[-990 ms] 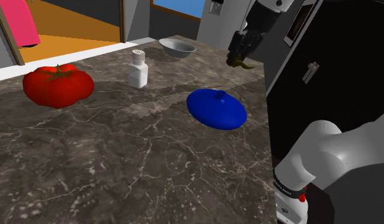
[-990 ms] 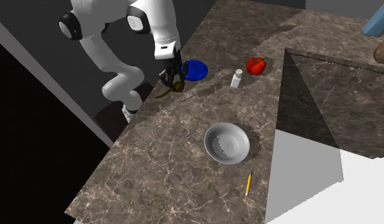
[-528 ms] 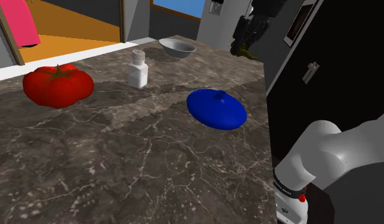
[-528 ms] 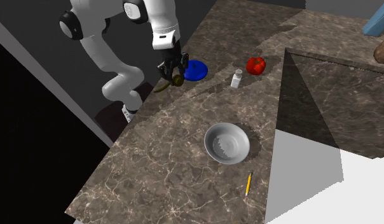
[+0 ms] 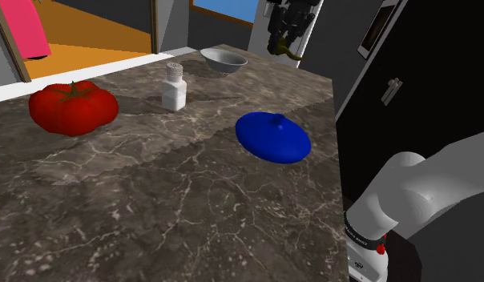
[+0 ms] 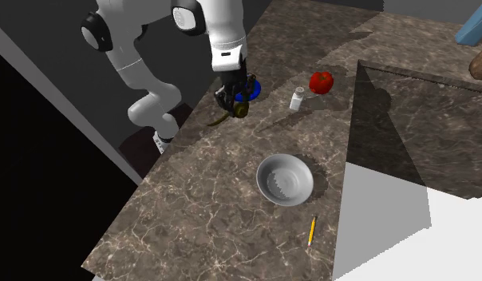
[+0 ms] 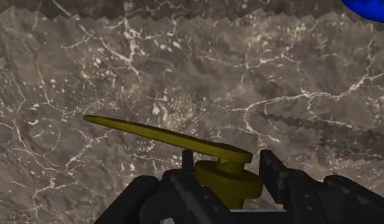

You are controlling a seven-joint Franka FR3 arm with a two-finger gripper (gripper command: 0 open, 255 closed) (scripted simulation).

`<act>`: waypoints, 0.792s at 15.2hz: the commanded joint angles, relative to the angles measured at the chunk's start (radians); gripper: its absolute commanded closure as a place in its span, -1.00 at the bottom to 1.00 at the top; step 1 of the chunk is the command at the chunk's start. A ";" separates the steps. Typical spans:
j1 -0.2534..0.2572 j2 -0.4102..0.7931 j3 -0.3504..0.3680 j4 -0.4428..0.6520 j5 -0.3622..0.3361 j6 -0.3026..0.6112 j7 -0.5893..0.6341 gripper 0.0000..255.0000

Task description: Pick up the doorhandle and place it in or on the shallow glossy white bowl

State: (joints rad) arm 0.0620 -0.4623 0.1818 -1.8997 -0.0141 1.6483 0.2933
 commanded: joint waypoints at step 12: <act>-0.021 0.546 0.024 0.564 -0.100 -0.028 0.005 1.00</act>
State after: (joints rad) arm 0.0377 0.0436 0.2019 -1.3835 -0.1051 1.6306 0.2938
